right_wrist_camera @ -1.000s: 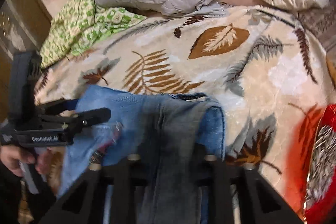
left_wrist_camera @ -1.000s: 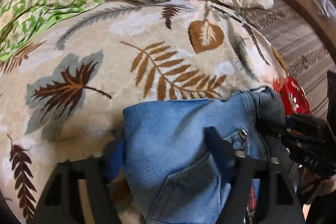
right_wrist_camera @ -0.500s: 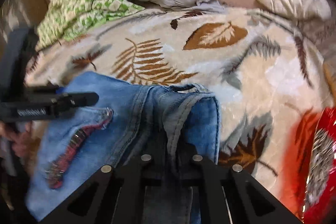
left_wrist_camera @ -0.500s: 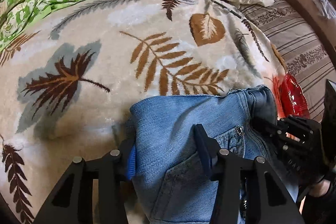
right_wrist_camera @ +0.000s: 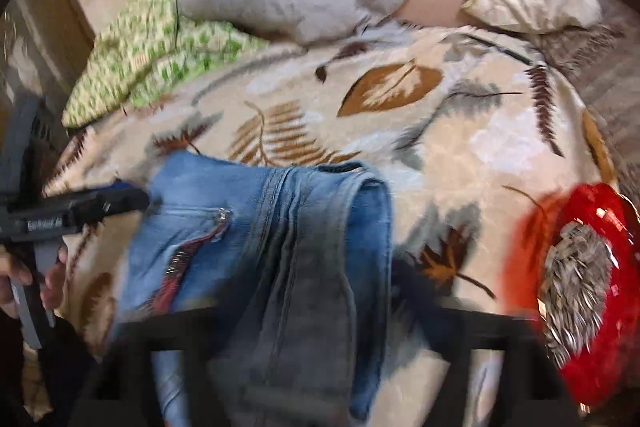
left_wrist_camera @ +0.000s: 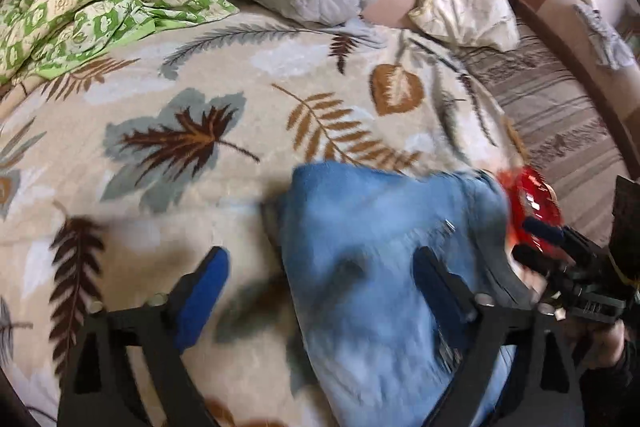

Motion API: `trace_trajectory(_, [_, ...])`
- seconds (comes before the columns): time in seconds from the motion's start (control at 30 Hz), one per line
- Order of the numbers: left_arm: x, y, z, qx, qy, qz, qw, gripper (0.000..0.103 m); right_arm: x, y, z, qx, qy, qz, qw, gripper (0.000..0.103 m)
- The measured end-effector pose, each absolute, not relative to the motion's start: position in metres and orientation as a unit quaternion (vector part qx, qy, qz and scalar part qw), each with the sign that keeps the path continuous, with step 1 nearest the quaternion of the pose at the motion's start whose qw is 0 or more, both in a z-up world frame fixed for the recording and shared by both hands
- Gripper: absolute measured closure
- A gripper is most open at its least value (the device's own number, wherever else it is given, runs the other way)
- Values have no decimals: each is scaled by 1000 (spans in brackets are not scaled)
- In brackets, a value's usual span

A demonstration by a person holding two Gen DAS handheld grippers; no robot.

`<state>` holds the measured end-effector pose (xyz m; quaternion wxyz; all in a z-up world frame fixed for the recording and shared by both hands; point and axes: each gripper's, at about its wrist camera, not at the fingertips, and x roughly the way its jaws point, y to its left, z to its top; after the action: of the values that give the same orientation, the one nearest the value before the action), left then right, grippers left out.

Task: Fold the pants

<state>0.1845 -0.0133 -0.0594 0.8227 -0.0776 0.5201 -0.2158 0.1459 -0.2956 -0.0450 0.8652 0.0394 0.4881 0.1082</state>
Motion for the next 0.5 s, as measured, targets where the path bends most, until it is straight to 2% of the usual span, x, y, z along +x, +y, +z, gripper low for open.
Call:
trace_trajectory(0.2, [152,-11,-66,-114,545,-259,789,5,112,-335,-35,156,510,145,833,17])
trace_trajectory(0.5, [137,-32,-105,-118,598,-275,744,5,97,-353,-92,300,583,173,735,17])
